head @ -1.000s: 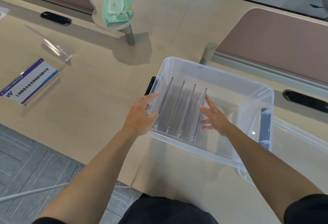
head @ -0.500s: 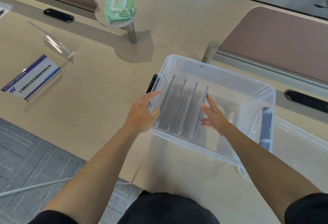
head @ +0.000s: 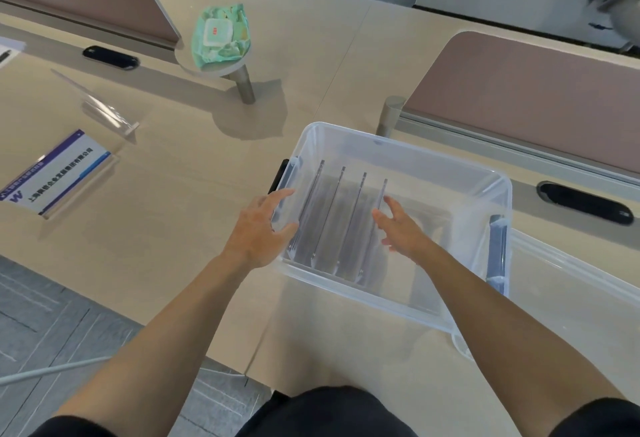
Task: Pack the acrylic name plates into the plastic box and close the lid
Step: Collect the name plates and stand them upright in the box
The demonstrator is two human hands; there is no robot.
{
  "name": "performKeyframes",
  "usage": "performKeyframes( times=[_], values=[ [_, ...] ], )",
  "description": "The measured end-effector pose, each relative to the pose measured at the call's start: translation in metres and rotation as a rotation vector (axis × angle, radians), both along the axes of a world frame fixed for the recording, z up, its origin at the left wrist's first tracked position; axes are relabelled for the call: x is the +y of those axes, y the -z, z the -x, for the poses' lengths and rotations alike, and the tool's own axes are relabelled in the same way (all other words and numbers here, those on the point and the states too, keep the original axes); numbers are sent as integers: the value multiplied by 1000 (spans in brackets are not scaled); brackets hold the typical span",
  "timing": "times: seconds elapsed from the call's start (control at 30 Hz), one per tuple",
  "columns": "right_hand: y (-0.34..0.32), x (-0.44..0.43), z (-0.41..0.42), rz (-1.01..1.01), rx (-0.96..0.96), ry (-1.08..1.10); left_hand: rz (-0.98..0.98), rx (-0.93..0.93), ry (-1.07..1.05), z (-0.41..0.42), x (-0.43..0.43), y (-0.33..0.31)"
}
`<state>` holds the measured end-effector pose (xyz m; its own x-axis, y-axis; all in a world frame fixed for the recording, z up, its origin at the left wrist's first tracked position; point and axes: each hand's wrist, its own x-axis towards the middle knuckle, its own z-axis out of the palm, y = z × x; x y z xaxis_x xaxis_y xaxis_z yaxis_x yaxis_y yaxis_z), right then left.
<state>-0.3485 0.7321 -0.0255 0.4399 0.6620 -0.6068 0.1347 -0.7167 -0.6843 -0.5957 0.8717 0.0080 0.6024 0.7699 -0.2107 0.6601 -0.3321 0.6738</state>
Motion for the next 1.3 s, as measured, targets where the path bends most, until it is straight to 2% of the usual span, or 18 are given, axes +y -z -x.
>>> performKeyframes(
  times=[0.07, 0.13, 0.3, 0.4, 0.5, 0.67, 0.83, 1.03, 1.17, 1.3],
  values=[
    [-19, 0, 0, 21, -218, -31, 29, -32, 2, 2, 2, -1],
    [-46, 2, 6, -12, -392, -26, 100, -141, -26, 9, 3, -9],
    [-117, 18, 62, -216, -578, -129, 256, -325, -96, 60, 8, -40],
    [-154, 32, 123, -274, -606, -223, 329, -428, -92, 113, 9, -55],
    [-174, 50, 184, -297, -647, -404, 328, -446, -165, 168, 7, -61],
    [-188, 91, 266, -294, -691, -696, 265, -387, -342, 262, 19, -56],
    [-174, 151, 313, -242, -688, -913, 228, -340, -557, 324, 43, -44],
    [-137, 239, 332, -304, -645, -1005, 206, -285, -800, 353, 90, -34],
    [-123, 298, 340, -283, -558, -975, 203, -291, -965, 355, 129, -31],
    [-107, 363, 355, -245, -556, -948, 210, -326, -1127, 355, 172, -23]
  ],
)
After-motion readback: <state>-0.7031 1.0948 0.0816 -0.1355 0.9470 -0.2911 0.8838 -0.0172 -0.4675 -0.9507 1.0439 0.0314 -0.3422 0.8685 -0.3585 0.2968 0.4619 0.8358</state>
